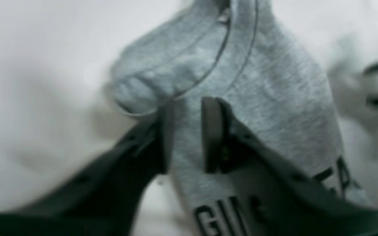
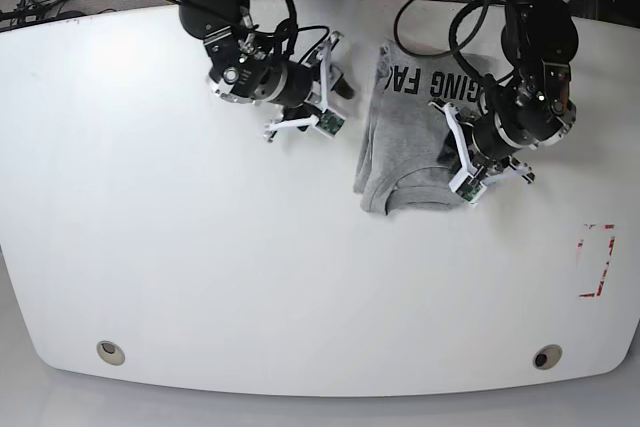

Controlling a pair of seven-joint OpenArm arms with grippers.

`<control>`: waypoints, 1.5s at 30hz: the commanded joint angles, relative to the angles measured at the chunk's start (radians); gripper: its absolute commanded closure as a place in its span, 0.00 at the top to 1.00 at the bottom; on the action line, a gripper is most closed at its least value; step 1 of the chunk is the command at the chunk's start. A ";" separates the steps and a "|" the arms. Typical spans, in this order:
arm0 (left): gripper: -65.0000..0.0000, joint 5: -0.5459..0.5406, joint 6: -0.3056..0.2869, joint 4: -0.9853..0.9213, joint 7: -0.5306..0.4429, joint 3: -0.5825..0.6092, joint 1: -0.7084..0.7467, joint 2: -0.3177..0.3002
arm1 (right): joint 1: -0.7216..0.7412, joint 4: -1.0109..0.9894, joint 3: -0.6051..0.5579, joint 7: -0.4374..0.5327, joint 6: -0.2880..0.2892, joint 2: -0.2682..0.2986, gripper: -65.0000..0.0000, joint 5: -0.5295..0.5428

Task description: Fold the T-shirt properly

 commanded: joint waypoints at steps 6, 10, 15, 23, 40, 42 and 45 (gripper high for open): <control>0.40 0.005 0.117 0.013 -0.016 0.024 0.044 0.100 | 0.020 0.058 0.128 0.018 -0.002 0.023 0.28 0.010; 0.40 0.005 0.176 -0.045 -0.030 0.073 0.068 0.106 | 0.028 0.056 0.176 0.017 -0.002 0.026 0.28 0.010; 0.40 0.005 0.198 -0.189 -0.167 0.070 0.100 0.104 | 0.030 0.056 0.199 0.017 -0.002 0.026 0.28 0.010; 0.40 -0.001 0.193 -0.312 -0.240 0.045 0.106 0.006 | 0.030 0.059 0.200 0.017 -0.002 0.028 0.28 0.010; 0.40 0.004 -0.092 -0.676 -0.335 -0.329 0.023 -0.393 | 0.025 0.085 0.200 0.018 -0.002 0.050 0.28 0.007; 0.40 0.004 -0.106 -0.731 -0.366 -0.327 0.005 -0.437 | 0.022 0.097 0.200 0.018 -0.002 0.050 0.28 0.007; 0.40 0.004 -0.114 -0.808 -0.401 -0.326 -0.028 -0.509 | 0.014 0.108 0.200 0.018 -0.002 0.050 0.28 0.007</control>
